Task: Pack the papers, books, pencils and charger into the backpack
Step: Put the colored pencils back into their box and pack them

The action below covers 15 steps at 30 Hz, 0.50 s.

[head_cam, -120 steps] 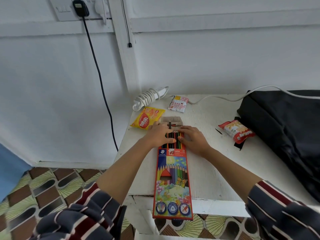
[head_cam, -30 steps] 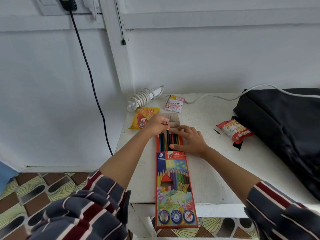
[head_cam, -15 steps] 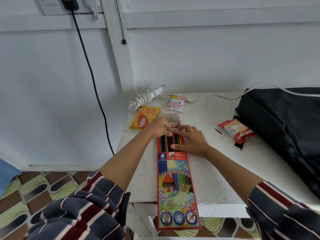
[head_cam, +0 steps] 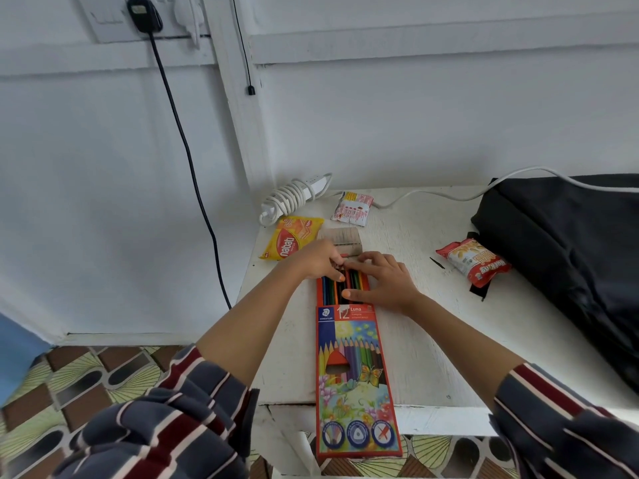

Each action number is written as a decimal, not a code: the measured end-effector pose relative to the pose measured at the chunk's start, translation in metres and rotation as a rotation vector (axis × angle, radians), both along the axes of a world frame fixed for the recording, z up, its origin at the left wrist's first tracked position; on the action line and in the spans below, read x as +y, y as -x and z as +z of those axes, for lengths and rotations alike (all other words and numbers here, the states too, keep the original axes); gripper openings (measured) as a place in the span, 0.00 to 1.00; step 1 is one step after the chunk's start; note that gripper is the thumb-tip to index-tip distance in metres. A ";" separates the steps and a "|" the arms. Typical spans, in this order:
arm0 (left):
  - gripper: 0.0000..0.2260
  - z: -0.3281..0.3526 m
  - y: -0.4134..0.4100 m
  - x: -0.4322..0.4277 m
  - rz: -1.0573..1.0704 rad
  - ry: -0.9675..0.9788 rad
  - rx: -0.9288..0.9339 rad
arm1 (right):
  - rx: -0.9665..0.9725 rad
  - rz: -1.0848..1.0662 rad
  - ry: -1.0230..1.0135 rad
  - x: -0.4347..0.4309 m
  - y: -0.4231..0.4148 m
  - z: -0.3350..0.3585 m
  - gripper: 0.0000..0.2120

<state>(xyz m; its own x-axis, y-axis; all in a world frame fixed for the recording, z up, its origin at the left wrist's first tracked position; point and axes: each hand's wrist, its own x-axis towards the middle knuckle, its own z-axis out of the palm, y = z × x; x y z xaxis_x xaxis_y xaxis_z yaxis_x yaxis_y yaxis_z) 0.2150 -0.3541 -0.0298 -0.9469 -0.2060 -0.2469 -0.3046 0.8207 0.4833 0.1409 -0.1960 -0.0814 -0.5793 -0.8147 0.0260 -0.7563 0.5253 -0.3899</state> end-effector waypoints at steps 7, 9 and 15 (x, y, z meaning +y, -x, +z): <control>0.17 -0.002 -0.004 -0.002 0.126 -0.068 0.178 | -0.028 0.012 0.014 0.001 -0.001 0.001 0.34; 0.15 -0.002 -0.006 -0.004 0.188 -0.075 0.276 | -0.094 -0.026 0.078 0.000 -0.001 0.003 0.34; 0.14 -0.001 -0.017 -0.013 0.259 -0.115 0.356 | -0.460 -0.111 0.362 -0.009 0.005 0.014 0.21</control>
<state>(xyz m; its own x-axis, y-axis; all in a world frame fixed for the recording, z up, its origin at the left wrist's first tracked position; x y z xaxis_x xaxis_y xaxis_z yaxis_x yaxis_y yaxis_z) 0.2315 -0.3671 -0.0309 -0.8980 -0.4372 0.0498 -0.2907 0.6744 0.6787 0.1359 -0.2046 -0.0675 -0.6779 -0.7349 0.0168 -0.4154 0.3641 -0.8336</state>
